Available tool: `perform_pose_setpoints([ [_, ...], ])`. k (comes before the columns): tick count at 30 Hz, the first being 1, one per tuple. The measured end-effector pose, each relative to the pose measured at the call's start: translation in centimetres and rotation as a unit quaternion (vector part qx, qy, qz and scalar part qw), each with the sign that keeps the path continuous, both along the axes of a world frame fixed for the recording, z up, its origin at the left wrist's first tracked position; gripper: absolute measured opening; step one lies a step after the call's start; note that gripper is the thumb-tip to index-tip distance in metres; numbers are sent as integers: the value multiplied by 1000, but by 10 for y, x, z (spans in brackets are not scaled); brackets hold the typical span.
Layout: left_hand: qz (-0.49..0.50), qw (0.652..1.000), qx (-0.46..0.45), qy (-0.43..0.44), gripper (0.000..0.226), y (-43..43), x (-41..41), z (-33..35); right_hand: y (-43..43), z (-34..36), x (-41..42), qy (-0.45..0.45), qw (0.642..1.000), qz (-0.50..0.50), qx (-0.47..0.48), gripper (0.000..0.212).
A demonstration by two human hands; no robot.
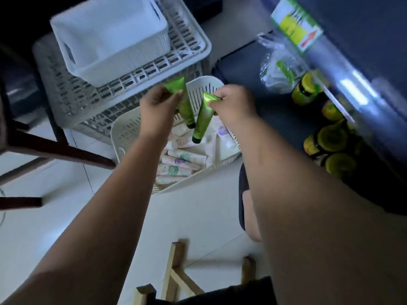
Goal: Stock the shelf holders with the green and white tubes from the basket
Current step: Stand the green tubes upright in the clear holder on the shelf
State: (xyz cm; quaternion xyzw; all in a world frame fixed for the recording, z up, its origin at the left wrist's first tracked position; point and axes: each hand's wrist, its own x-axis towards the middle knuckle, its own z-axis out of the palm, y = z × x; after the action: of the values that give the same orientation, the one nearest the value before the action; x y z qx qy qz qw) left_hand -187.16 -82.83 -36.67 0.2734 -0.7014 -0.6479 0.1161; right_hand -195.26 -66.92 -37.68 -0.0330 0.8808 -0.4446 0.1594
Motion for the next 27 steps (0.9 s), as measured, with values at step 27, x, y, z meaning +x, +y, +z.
perform_pose_setpoints([
  [27, -437, 840, -22, 320, 8, 263, 60, 381, 284, 408, 221, 356, 895, -264, -55, 7],
])
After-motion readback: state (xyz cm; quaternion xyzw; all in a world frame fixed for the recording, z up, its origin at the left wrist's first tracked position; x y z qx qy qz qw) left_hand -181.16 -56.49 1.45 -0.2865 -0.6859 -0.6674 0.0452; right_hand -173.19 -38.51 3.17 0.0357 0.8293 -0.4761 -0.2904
